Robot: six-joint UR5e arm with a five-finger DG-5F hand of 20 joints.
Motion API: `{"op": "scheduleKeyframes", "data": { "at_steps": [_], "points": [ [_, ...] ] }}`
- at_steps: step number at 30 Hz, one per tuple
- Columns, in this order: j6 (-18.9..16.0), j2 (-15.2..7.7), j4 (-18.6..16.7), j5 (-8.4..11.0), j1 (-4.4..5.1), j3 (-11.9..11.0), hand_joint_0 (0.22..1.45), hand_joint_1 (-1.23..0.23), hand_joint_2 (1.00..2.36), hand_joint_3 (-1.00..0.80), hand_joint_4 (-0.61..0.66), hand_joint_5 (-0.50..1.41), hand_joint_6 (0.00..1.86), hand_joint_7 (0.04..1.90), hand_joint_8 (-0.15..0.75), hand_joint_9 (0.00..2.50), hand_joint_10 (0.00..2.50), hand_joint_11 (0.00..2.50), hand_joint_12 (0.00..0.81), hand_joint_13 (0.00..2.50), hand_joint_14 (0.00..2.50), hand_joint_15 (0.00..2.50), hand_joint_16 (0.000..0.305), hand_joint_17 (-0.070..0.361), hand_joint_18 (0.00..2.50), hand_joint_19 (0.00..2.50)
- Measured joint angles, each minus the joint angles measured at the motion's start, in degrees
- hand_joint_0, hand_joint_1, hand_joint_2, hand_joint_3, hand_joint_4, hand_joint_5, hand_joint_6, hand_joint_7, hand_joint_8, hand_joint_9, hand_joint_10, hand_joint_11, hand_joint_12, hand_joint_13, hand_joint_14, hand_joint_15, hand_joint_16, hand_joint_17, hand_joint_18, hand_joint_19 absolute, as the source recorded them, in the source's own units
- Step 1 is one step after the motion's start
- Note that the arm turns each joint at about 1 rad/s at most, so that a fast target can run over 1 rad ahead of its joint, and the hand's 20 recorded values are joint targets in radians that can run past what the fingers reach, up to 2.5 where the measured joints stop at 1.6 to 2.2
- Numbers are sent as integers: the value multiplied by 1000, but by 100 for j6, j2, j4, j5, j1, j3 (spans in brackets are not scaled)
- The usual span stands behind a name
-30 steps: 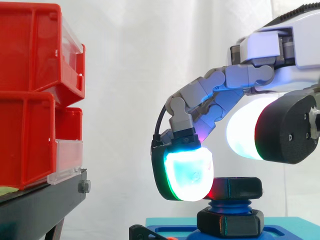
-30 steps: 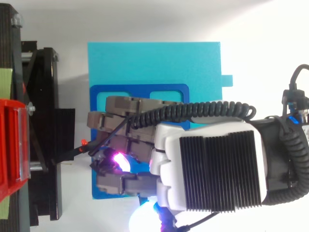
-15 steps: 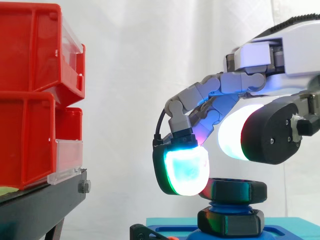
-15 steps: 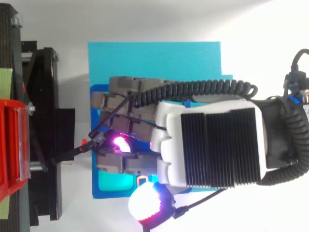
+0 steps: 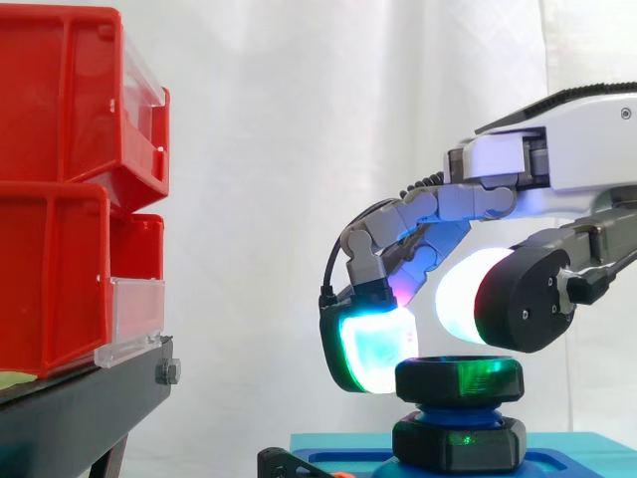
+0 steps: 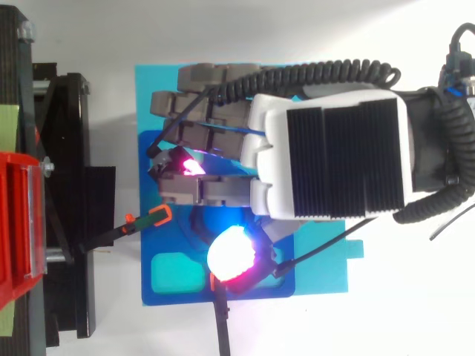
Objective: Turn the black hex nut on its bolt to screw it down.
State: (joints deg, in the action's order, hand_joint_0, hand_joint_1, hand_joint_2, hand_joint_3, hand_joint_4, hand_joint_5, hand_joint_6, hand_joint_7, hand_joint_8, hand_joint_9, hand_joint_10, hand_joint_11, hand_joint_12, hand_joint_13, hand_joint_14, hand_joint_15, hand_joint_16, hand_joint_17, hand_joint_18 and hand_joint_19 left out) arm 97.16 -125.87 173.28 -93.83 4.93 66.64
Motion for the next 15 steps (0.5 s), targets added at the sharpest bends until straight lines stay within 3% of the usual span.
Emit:
{"op": "scheduleKeyframes", "data": {
  "at_steps": [7, 15],
  "points": [
    [14, 0, 9, -221, -75, -96, 534, -153, 1000, -500, 138, -19, 503, 1214, 258, 781, 0, 7, 313, 607, 1, 53, 45, 100, 532, 362],
    [12, 1, 276, -215, -12, -392, 533, -153, 1000, -500, 161, -37, 504, 1063, 258, 780, 0, 4, 314, 612, 0, 53, 45, 101, 529, 362]
  ]
}}
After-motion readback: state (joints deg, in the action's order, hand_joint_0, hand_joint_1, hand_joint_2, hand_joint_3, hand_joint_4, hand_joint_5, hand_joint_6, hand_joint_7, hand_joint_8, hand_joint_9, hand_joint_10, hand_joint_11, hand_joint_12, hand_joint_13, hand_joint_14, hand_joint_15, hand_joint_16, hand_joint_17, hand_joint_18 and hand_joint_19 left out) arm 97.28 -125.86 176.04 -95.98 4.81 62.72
